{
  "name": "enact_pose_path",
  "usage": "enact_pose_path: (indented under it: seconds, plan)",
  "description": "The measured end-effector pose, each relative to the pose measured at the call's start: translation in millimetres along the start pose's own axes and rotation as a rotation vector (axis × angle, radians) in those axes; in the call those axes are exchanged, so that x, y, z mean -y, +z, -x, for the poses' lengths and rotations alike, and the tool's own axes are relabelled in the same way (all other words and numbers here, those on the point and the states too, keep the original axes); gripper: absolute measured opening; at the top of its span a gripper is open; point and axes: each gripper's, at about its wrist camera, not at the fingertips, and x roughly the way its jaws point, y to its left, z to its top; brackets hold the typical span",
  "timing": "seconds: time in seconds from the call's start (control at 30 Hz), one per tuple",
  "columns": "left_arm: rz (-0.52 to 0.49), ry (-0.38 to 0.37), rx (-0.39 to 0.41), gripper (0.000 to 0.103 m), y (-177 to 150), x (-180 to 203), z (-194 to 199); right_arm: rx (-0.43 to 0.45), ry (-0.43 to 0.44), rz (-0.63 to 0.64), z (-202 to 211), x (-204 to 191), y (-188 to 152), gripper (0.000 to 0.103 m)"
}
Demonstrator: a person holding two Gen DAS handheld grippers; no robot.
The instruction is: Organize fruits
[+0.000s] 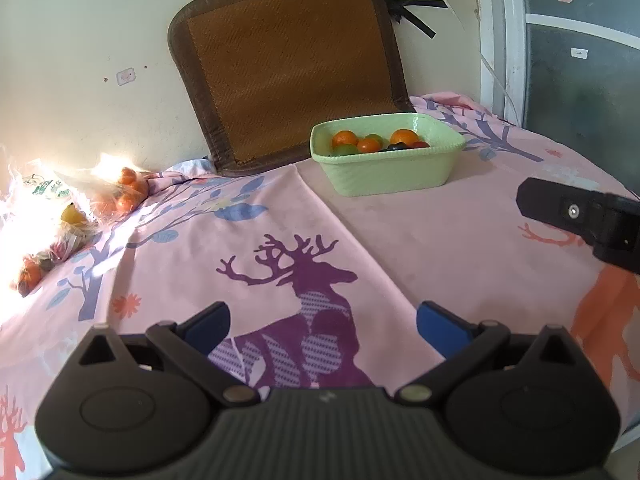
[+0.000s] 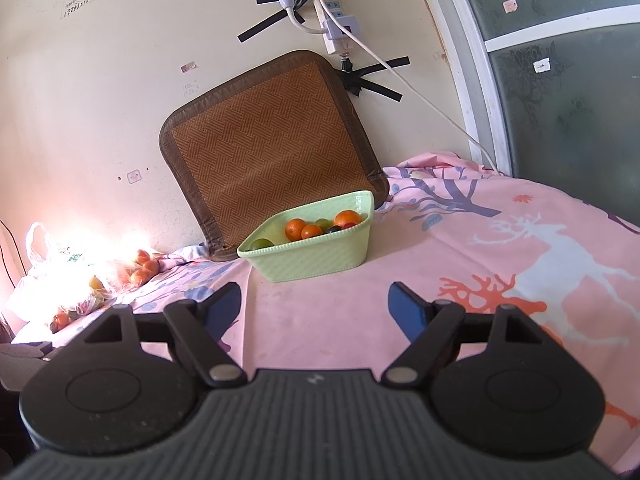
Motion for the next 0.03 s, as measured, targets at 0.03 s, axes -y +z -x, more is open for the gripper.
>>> enact_pose_path:
  seconds: [0.03]
  plan:
    - [0.002, -0.005, 0.003, 0.103, 0.3, -0.1, 0.4, 0.000, -0.001, 0.000, 0.0, 0.0, -0.4, 0.083]
